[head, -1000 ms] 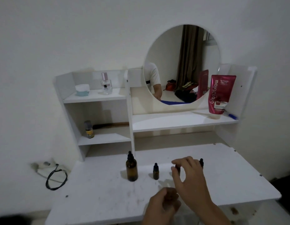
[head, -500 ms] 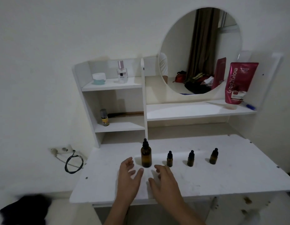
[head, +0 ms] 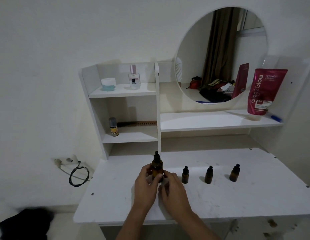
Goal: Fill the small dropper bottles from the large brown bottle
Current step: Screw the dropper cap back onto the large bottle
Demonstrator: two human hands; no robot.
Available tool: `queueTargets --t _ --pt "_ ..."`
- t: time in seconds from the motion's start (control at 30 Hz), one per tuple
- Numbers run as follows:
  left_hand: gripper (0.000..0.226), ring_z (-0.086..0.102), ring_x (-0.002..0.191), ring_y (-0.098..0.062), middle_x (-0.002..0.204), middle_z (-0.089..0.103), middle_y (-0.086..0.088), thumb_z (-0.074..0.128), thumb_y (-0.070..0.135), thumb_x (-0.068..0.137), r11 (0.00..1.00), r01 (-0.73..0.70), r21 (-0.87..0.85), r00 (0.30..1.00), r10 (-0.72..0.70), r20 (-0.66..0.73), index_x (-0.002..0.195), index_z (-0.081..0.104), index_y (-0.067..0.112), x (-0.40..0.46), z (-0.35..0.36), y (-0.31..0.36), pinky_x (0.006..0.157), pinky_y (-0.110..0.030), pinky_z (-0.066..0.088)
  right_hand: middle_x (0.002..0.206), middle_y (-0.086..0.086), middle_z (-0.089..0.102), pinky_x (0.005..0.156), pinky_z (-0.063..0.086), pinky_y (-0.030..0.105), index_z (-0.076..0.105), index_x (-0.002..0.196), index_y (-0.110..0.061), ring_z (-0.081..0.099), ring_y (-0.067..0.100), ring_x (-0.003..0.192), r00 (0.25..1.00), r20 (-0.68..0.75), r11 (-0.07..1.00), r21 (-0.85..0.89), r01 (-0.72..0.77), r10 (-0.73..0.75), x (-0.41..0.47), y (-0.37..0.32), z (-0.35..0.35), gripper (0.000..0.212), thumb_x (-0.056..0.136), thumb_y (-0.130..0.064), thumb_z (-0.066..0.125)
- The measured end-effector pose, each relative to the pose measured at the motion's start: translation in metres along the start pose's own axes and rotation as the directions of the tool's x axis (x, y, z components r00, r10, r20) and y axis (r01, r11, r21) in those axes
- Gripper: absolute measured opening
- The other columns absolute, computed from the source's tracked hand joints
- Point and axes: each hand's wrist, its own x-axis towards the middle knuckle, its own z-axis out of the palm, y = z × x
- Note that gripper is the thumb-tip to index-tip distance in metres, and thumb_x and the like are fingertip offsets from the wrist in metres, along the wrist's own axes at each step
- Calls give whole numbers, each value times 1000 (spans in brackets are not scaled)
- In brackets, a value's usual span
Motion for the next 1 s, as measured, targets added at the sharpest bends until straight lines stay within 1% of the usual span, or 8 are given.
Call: queueTargets --t 0.1,0.23,0.3,0.43,0.57,0.7,0.87,1.0 --pt "39 65 103 4 116 69 17 72 24 94 1000 9 3 999 -9 -34 129 56 30 -1 -4 -7 82 -6 50 127 -18 56 91 41 -1 54 137 -31 58 -5 103 999 30 999 17 31 -32 1 -1 2 36 102 -22 60" --pt "39 66 106 -5 118 70 16 71 27 94 1000 10 11 999 -9 -51 130 56 32 -3 -5 -11 92 -23 55 123 -22 51 82 43 -2 56 136 -29 58 -11 95 1000 6 998 56 1 -1 5 -7 -2 35 102 -20 58" --pt "38 67 105 -3 118 69 18 69 28 96 1000 16 21 999 -15 -51 131 55 33 -5 -4 -9 90 -24 56 127 -19 54 82 49 4 54 139 -25 60 -7 96 998 -63 996 93 -5 11 12 -16 -8 37 103 -19 57" --pt "35 63 102 9 117 67 19 63 19 99 1000 25 2 999 -25 -40 128 53 34 -6 -6 -4 82 -8 52 130 -15 57 95 52 18 54 141 -26 59 2 109 990 -104 985 130 109 -95 35 -38 -20 38 103 -24 57" --pt "37 63 112 -8 125 65 11 64 18 99 999 39 26 999 -38 -37 133 53 29 -5 -5 -6 99 -27 55 120 -7 69 97 56 27 66 128 -21 64 6 107 991 -27 983 125 137 -134 53 -46 -29 28 101 -22 61" --pt "37 63 109 -2 120 66 16 66 19 98 999 13 35 999 -12 -35 128 54 34 -5 -4 -6 89 -10 52 94 -12 69 82 58 24 68 101 -25 65 3 88 997 -71 981 189 41 -28 58 -47 -35 23 85 -34 82" --pt "36 63 108 0 117 65 21 68 22 96 999 32 6 999 -32 -18 127 53 34 -4 -4 -3 88 -11 52 108 -14 69 88 58 24 68 120 -26 65 2 97 995 -54 980 175 89 -81 59 -45 -39 27 94 -31 71" --pt "35 63 107 -1 118 65 19 67 21 97 1000 27 -2 999 -27 -24 127 54 35 -5 -4 -1 82 -9 51 92 -11 70 75 53 15 71 100 -22 66 3 84 996 -56 985 152 82 -74 64 -48 -44 16 88 -28 80"
